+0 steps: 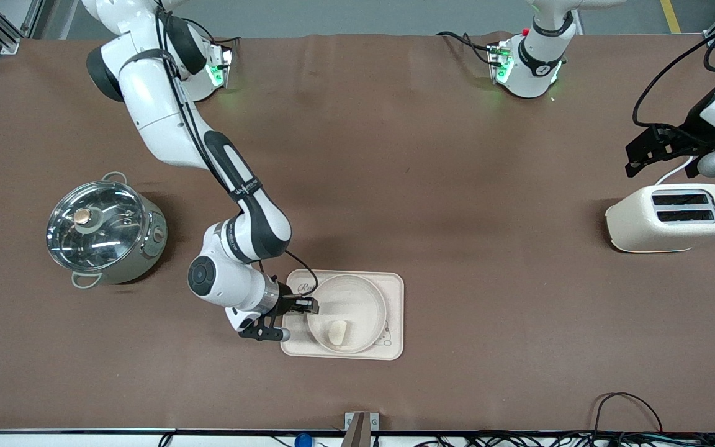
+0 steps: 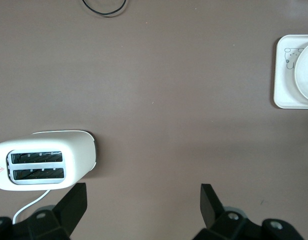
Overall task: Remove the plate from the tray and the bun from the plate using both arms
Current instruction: 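Close the right gripper on the plate rim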
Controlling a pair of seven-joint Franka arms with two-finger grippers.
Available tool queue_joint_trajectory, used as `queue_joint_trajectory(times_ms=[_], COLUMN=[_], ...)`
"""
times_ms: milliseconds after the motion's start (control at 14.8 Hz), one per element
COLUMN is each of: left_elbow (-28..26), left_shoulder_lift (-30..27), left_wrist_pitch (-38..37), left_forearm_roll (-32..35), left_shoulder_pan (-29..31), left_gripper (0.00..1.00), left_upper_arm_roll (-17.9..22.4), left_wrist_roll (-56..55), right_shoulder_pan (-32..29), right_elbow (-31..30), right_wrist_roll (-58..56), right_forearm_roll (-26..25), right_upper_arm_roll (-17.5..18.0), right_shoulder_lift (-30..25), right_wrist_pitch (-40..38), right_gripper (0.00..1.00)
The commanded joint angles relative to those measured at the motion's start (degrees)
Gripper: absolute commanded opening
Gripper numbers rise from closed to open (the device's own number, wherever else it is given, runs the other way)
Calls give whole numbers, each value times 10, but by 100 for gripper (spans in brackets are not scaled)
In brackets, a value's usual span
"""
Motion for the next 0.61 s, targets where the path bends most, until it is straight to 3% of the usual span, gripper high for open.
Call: queue_joint_trajectory(times_ms=[0, 405, 540], left_elbow=[11, 11, 11], left_shoulder_lift=[3, 3, 4], left_wrist_pitch=[-11, -11, -11], left_forearm_roll=[7, 6, 7], left_shoulder_pan=[1, 1, 1], left_gripper=[100, 100, 100], left_upper_arm_roll=[-1, 0, 0], left_wrist_roll=[0, 0, 1], right_shoulder_pan=[-3, -6, -9], right_elbow=[15, 14, 14], right_wrist_roll=[-4, -26, -38], right_forearm_roll=[11, 10, 8], right_upper_arm_roll=[6, 6, 4], right_shoulder_lift=[11, 9, 3], right_wrist_pitch=[-1, -6, -22], right_gripper=[23, 4, 3])
